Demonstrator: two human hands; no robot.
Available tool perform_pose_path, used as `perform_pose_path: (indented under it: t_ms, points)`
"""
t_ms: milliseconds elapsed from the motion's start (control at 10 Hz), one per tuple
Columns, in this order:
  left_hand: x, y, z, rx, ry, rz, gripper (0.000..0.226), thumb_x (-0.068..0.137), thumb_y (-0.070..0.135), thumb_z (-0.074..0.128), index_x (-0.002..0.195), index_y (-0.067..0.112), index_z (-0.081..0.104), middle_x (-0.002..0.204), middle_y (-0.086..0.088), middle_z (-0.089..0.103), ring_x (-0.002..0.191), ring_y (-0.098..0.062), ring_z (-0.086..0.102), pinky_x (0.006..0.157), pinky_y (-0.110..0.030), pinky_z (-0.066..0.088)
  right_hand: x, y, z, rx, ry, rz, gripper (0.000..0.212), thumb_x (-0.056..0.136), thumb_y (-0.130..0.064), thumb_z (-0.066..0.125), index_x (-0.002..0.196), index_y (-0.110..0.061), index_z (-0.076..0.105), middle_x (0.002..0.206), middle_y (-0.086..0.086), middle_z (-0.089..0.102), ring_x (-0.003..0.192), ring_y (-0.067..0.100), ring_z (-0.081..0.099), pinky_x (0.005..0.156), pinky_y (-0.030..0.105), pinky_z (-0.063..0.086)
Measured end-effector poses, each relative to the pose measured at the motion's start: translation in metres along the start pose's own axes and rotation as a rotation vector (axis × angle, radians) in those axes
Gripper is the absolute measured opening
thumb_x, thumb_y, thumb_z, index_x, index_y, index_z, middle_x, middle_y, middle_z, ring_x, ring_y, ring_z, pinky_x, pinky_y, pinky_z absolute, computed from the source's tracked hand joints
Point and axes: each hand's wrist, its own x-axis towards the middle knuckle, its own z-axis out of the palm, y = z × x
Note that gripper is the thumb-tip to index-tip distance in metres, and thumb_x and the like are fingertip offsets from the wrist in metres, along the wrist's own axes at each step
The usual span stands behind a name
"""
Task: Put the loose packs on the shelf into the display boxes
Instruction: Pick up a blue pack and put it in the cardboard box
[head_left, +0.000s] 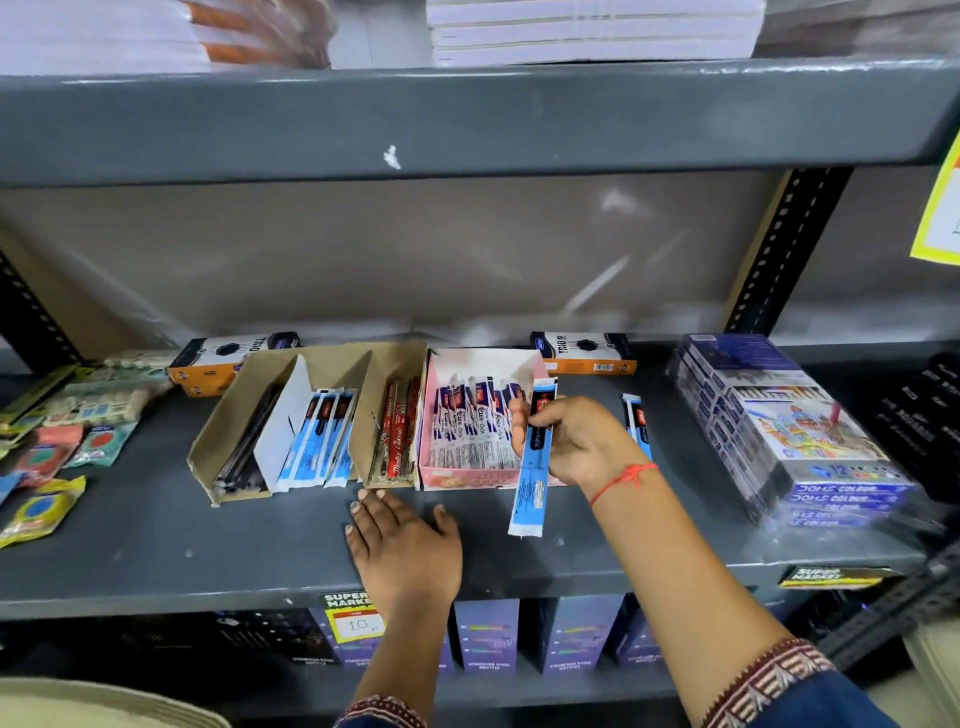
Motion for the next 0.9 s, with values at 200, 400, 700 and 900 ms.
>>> perform_pose_path:
  t_ms: [200, 400, 700, 900]
  points:
    - [0.000, 0.000, -0.002, 0.013, 0.000, 0.000, 0.072, 0.096, 0.044, 0.022, 0.147, -0.002, 0.000, 0.158, -0.019, 0.000, 0.148, -0.029, 0.000, 0.120, -0.039, 0.001, -0.008, 0.000, 0.000, -0.003, -0.190, -0.058, 0.038, 0.089, 0.022, 0.028, 0.093, -0.002, 0.056, 0.083, 0.014, 0.070, 0.092, 0.023, 0.067, 0.085, 0.037, 0.052]
    - [0.000, 0.000, 0.000, 0.020, -0.003, -0.003, 0.073, 0.096, 0.045, 0.021, 0.147, -0.002, -0.002, 0.158, -0.019, -0.001, 0.148, -0.029, 0.000, 0.120, -0.039, 0.001, -0.012, 0.007, 0.003, -0.013, -0.245, -0.084, 0.025, 0.088, 0.013, 0.046, 0.079, -0.003, 0.064, 0.058, 0.005, 0.071, 0.051, 0.012, 0.071, 0.056, 0.032, 0.061]
    - [0.000, 0.001, -0.001, 0.024, -0.002, -0.002, 0.072, 0.096, 0.045, 0.020, 0.147, -0.002, -0.001, 0.158, -0.019, 0.001, 0.148, -0.029, 0.002, 0.120, -0.039, 0.002, -0.011, 0.016, 0.014, -0.069, -0.187, -0.156, 0.025, 0.095, 0.003, 0.038, 0.083, -0.006, 0.058, 0.054, 0.005, 0.069, 0.038, 0.009, 0.056, 0.039, 0.015, 0.046]
    - [0.000, 0.001, -0.002, 0.026, -0.007, -0.006, 0.072, 0.097, 0.045, 0.020, 0.147, -0.001, -0.002, 0.159, -0.018, 0.000, 0.148, -0.028, 0.001, 0.120, -0.038, 0.001, -0.012, 0.017, 0.017, -0.121, -0.167, -0.101, 0.021, 0.089, 0.003, 0.052, 0.073, -0.008, 0.061, 0.055, 0.002, 0.072, 0.046, 0.010, 0.067, 0.054, 0.024, 0.056]
